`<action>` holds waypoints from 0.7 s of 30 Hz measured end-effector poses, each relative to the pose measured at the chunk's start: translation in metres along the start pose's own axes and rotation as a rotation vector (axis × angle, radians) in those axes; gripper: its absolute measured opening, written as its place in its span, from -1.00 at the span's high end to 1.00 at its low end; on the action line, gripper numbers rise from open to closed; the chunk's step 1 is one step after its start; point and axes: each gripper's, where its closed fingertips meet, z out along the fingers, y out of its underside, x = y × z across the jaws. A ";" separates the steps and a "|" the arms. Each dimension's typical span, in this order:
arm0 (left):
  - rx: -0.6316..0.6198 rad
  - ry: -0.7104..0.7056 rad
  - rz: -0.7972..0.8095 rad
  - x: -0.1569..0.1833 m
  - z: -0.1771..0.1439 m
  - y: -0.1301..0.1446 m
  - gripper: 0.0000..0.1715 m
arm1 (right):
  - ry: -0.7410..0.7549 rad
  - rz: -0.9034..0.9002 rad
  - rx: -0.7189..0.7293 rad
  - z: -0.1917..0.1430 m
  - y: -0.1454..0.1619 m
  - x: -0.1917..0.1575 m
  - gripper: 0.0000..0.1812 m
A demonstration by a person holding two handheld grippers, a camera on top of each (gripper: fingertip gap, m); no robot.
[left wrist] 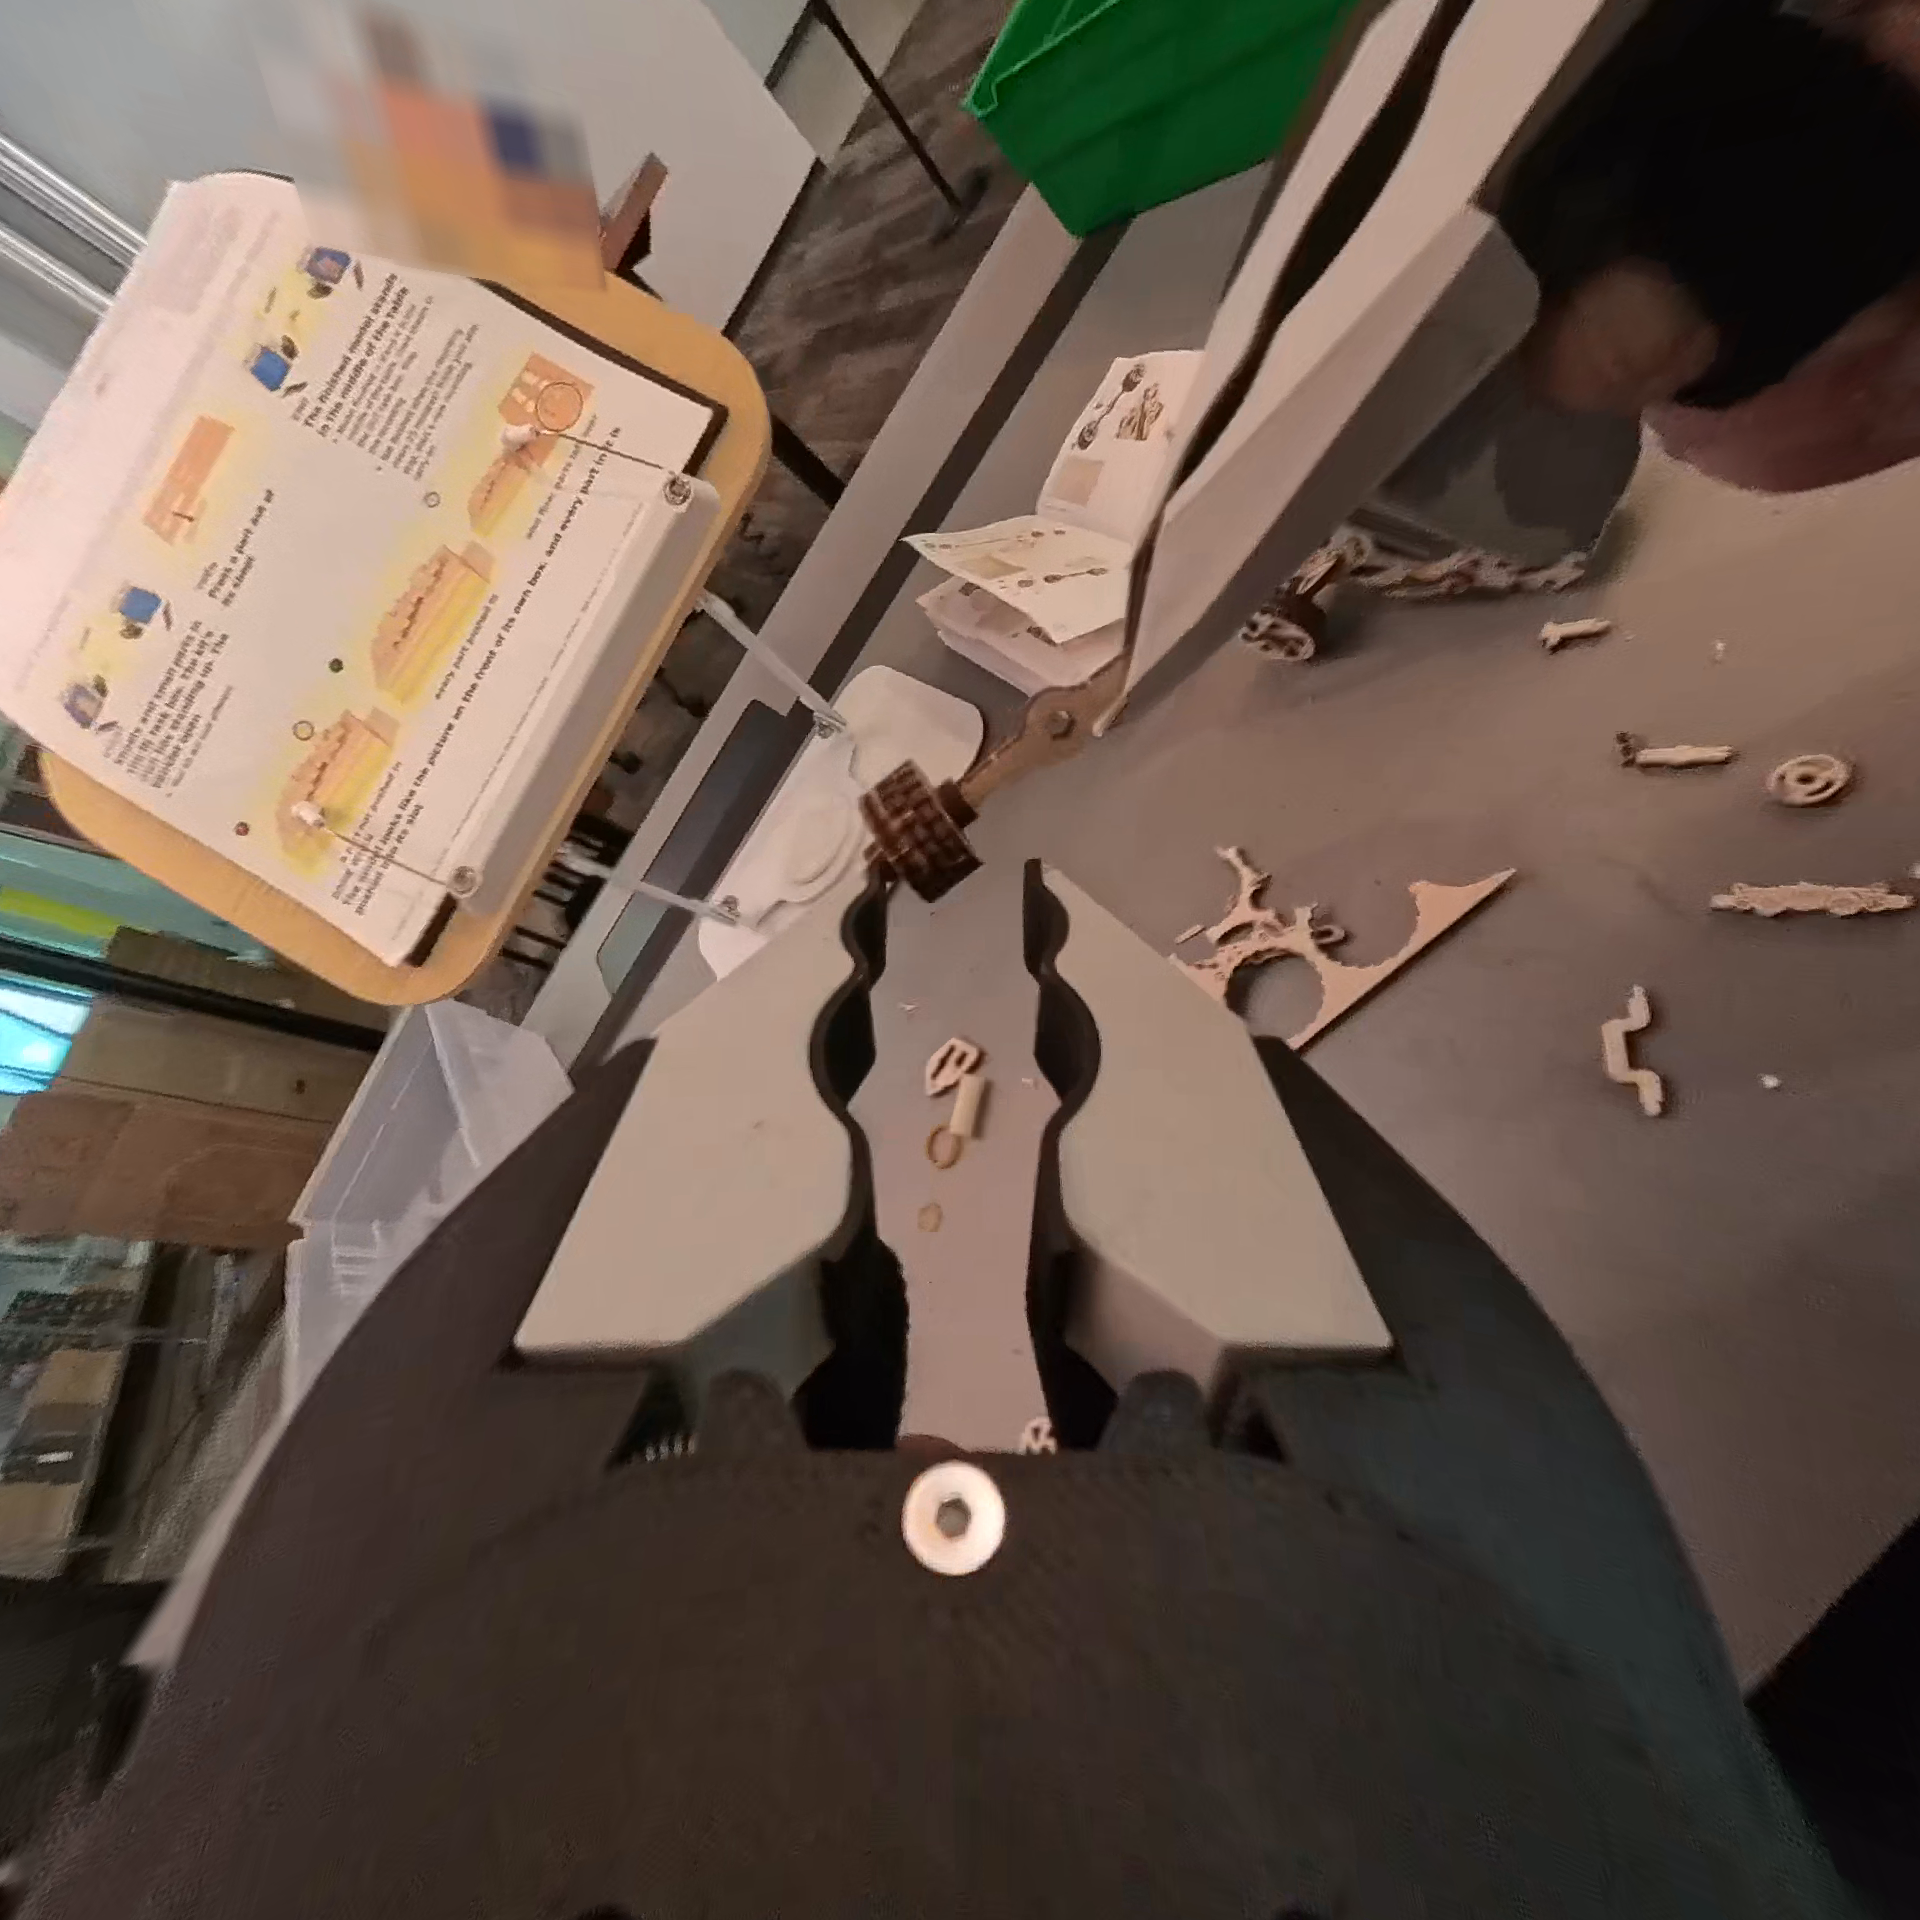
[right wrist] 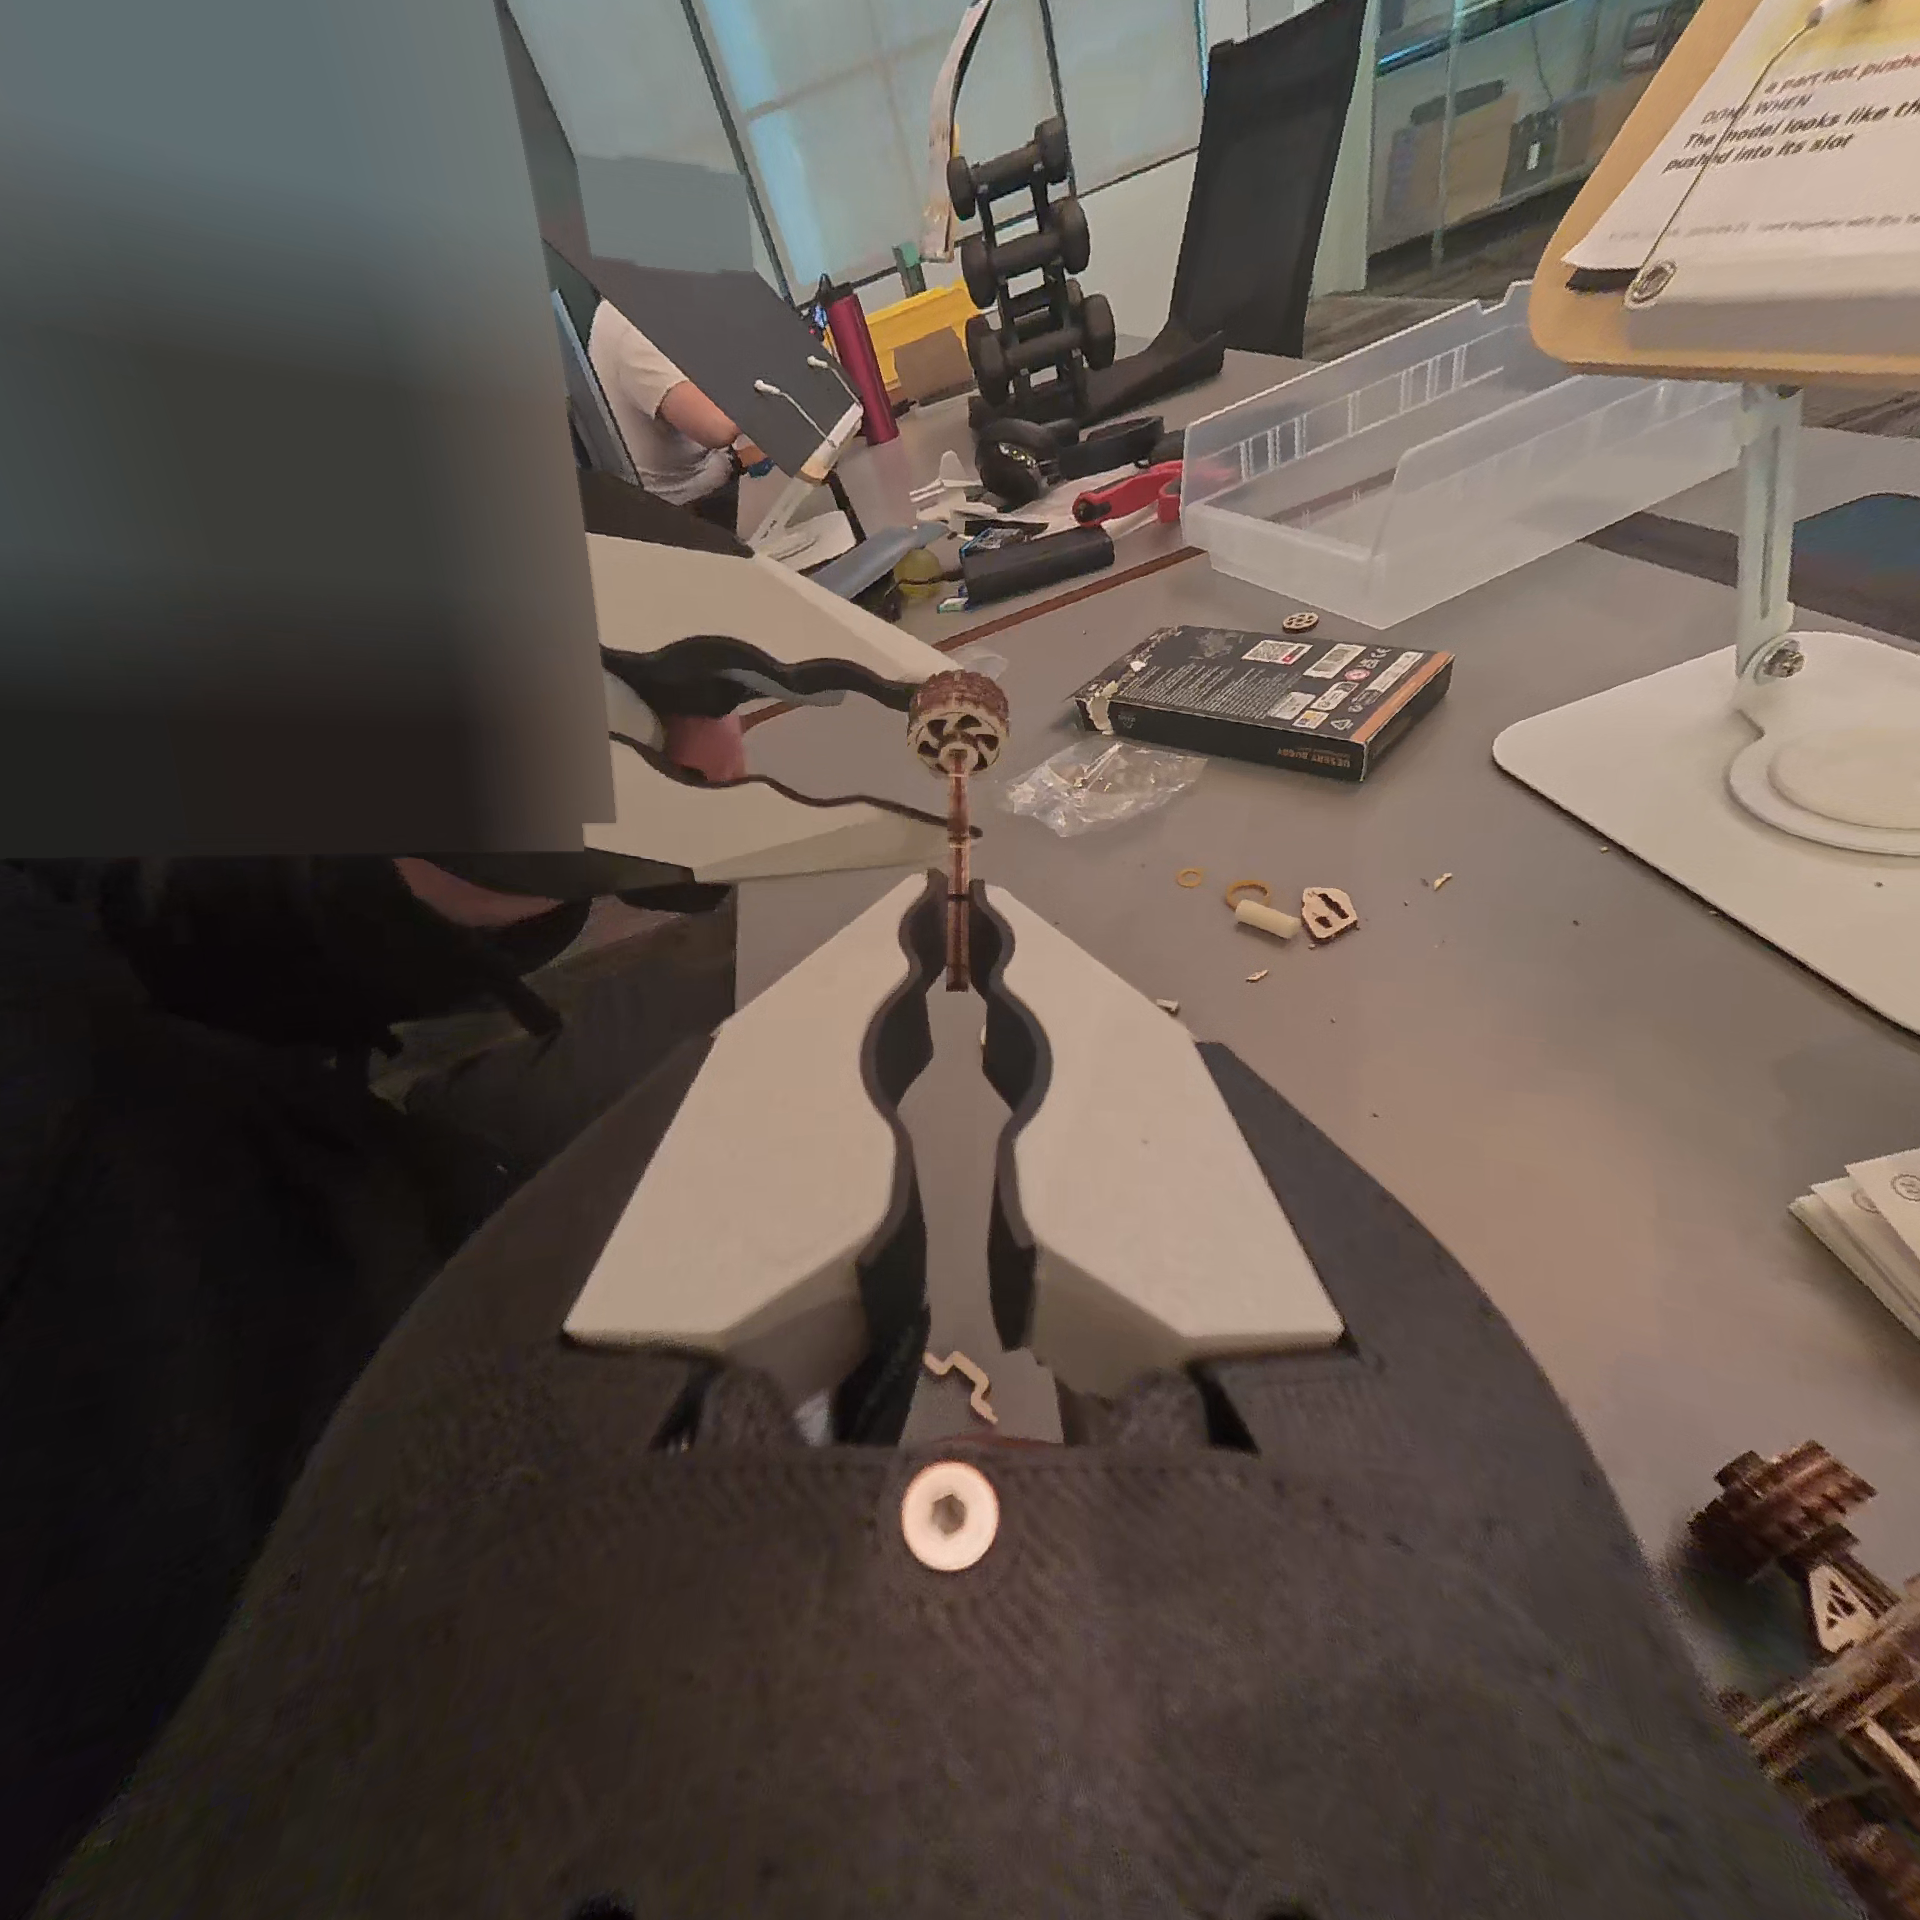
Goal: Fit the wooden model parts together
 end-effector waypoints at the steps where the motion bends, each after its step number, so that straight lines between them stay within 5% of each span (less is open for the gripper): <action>1: 0.012 0.015 -0.038 0.000 -0.001 -0.001 0.73 | -0.002 0.008 0.001 0.000 0.000 0.000 1.00; 6: 0.054 0.013 -0.216 -0.004 -0.001 -0.005 0.61 | 0.006 0.018 0.020 0.000 -0.002 0.001 1.00; 9: 0.073 0.029 -0.266 -0.001 0.000 -0.007 0.72 | -0.002 0.012 0.014 0.001 -0.001 -0.002 0.99; 21: 0.097 -0.014 -0.276 -0.004 0.000 -0.013 0.69 | -0.002 0.017 0.025 0.002 -0.001 -0.002 1.00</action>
